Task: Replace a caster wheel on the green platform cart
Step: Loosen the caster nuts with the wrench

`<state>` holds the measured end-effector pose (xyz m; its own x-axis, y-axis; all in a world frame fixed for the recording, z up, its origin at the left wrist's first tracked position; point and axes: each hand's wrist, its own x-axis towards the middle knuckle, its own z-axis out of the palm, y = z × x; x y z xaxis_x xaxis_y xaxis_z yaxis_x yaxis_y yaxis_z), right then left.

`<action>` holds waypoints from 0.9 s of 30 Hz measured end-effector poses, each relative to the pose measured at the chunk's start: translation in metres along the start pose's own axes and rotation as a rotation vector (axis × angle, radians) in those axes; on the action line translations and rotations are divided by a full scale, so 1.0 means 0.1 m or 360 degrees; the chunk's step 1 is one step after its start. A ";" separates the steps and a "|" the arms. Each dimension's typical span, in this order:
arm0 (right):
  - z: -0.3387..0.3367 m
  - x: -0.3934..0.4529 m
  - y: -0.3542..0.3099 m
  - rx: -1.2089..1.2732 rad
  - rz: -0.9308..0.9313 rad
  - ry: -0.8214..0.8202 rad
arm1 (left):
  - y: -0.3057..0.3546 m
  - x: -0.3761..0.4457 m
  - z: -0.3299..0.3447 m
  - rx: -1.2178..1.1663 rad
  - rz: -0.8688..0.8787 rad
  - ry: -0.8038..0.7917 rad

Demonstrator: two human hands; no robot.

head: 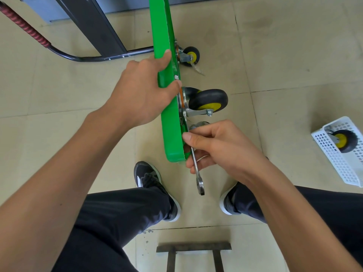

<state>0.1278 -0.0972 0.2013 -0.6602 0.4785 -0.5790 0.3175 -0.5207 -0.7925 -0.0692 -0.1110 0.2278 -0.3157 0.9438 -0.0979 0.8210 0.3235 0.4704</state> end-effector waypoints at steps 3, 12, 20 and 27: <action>-0.02 0.00 0.02 -0.0050 -0.0019 0.0037 | 0.01 0.00 0.00 0.0009 -0.0006 -0.0001; 0.03 0.00 0.08 0.0066 -0.0062 0.0085 | 0.01 0.00 0.00 0.0030 -0.0030 -0.0006; 0.04 0.07 0.17 -0.0087 -0.0106 0.0176 | 0.01 -0.01 -0.01 0.0017 -0.0042 -0.0007; -0.02 0.36 0.52 -0.0468 -0.0337 0.0371 | 0.01 0.01 -0.02 -0.0017 -0.0085 -0.0009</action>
<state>0.1218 -0.1055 0.1391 -0.5711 0.7175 -0.3988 0.3945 -0.1862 -0.8999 -0.0700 -0.1097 0.2301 -0.3564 0.9255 -0.1282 0.7978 0.3729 0.4738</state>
